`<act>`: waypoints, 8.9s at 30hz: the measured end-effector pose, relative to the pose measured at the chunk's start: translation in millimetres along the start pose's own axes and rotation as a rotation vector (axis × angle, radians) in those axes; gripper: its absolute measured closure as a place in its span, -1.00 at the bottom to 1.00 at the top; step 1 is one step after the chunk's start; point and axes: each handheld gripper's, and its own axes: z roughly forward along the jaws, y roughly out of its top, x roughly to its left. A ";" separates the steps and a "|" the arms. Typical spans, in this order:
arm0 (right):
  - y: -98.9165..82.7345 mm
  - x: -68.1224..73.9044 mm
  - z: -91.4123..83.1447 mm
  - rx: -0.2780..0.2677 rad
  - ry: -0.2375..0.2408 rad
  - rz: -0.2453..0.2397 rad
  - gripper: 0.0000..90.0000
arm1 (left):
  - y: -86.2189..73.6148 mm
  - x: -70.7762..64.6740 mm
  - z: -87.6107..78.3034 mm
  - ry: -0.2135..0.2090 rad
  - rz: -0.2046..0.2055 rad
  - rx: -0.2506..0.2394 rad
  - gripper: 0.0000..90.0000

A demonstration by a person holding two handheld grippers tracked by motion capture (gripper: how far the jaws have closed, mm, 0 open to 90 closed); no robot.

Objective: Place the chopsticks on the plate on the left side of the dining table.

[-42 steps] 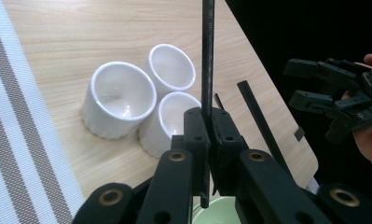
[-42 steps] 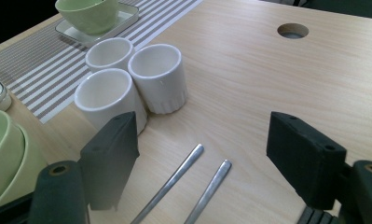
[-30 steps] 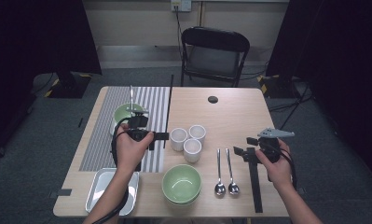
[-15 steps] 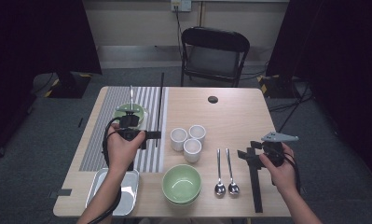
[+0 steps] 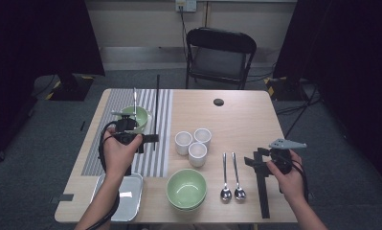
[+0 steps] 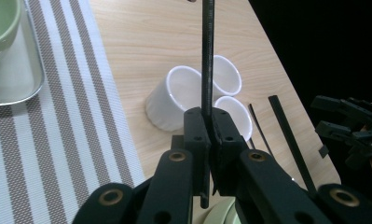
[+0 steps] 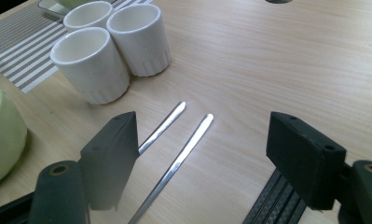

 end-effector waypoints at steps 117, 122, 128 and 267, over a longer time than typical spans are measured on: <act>-32.8 -20.6 -10.6 -0.002 -0.078 0.029 -0.45 | -24.8 145.7 -15.0 0.263 -0.383 -0.070 0.93; -32.5 -20.3 -11.4 -0.008 -0.076 0.029 -0.45 | -26.8 148.3 -11.6 0.271 -0.398 -0.059 0.93; -33.2 -21.3 -12.3 -0.012 -0.078 0.034 -0.45 | -29.0 148.9 -9.5 0.273 -0.386 -0.037 0.93; -24.5 -27.9 -22.8 -0.041 -0.085 0.056 -0.44 | -24.7 111.5 17.7 0.249 -0.357 0.056 0.39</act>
